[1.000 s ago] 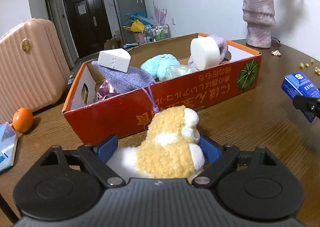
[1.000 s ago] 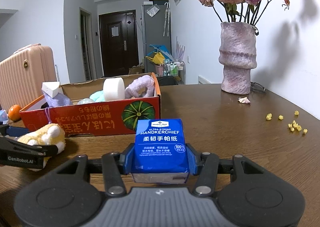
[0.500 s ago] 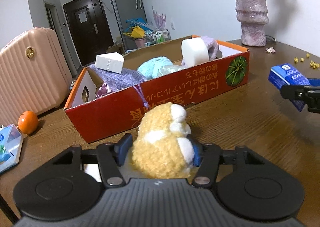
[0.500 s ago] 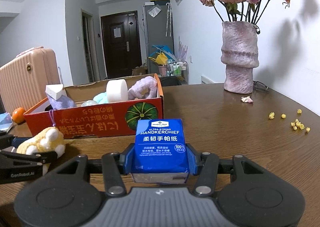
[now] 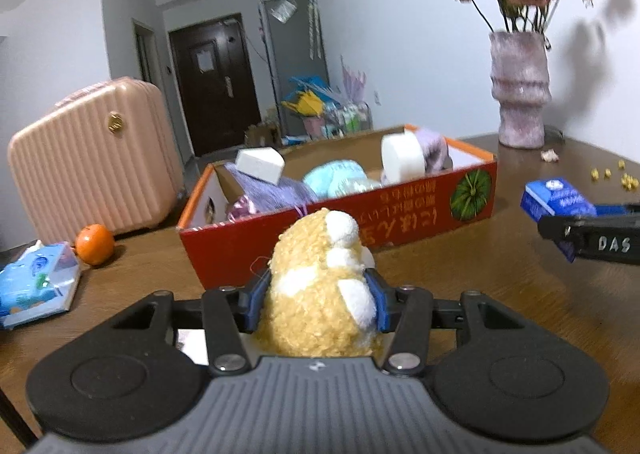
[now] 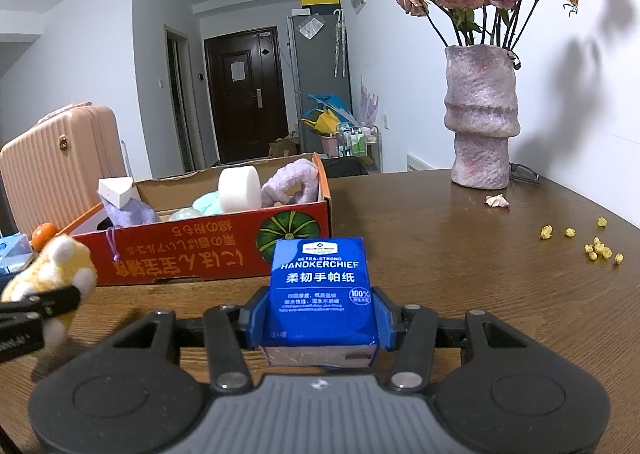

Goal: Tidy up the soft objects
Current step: 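Carry the alpaca plush and tissue pack with both grippers over the orange box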

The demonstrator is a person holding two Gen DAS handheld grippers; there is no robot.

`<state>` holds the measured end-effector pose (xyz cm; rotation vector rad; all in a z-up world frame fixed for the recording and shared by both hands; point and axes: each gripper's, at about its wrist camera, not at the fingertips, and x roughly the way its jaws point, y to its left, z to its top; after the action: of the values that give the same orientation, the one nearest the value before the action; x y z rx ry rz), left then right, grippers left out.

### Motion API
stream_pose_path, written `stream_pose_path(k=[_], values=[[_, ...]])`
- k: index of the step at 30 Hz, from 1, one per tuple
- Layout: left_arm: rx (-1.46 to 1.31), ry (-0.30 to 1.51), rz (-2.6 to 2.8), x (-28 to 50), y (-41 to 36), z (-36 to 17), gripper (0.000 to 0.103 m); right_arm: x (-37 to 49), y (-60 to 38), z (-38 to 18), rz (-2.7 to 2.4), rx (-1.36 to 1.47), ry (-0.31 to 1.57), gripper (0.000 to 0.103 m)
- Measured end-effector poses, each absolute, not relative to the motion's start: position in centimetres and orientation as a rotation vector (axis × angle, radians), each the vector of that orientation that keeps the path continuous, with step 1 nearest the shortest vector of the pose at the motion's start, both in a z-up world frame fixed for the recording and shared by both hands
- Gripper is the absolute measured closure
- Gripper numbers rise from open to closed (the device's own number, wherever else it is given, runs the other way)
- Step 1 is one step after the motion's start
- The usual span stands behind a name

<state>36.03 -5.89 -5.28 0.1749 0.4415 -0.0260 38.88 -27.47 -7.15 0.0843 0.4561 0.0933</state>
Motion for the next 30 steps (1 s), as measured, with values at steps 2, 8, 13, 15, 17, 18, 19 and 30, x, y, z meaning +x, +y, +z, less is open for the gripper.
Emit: stream_pose_path(k=[2, 8, 13, 15, 17, 18, 19, 30], values=[[0.169, 0.426, -0.017, 35.6, -5.9, -4.9, 0.052, 38.8, -27.5, -7.1, 0.097, 0.085, 0.451, 0.052], [0.152, 0.393, -0.002, 34.5, -6.1, -4.1, 0.052, 38.5, -27.3, -6.9, 0.107, 0.085, 0.427, 0.052], [0.135, 0.373, 0.006, 34.2, -6.1, -3.5, 0.052, 38.2, -27.0, -6.6, 0.123, 0.076, 0.396, 0.052], [0.129, 0.37, 0.008, 34.2, -6.0, -3.3, 0.052, 38.0, -26.8, -6.5, 0.133, 0.071, 0.378, 0.052], [0.122, 0.365, 0.009, 34.3, -5.9, -3.1, 0.052, 37.8, -26.5, -6.3, 0.14, 0.069, 0.358, 0.052], [0.119, 0.361, 0.011, 34.3, -5.8, -3.0, 0.052, 37.7, -26.4, -6.2, 0.146, 0.071, 0.347, 0.052], [0.113, 0.356, 0.014, 34.3, -5.7, -2.8, 0.052, 37.7, -26.2, -6.1, 0.151, 0.074, 0.339, 0.052], [0.015, 0.312, 0.04, 36.6, -4.8, -0.5, 0.052, 38.8, -22.8, -5.3, 0.188, 0.048, 0.237, 0.052]])
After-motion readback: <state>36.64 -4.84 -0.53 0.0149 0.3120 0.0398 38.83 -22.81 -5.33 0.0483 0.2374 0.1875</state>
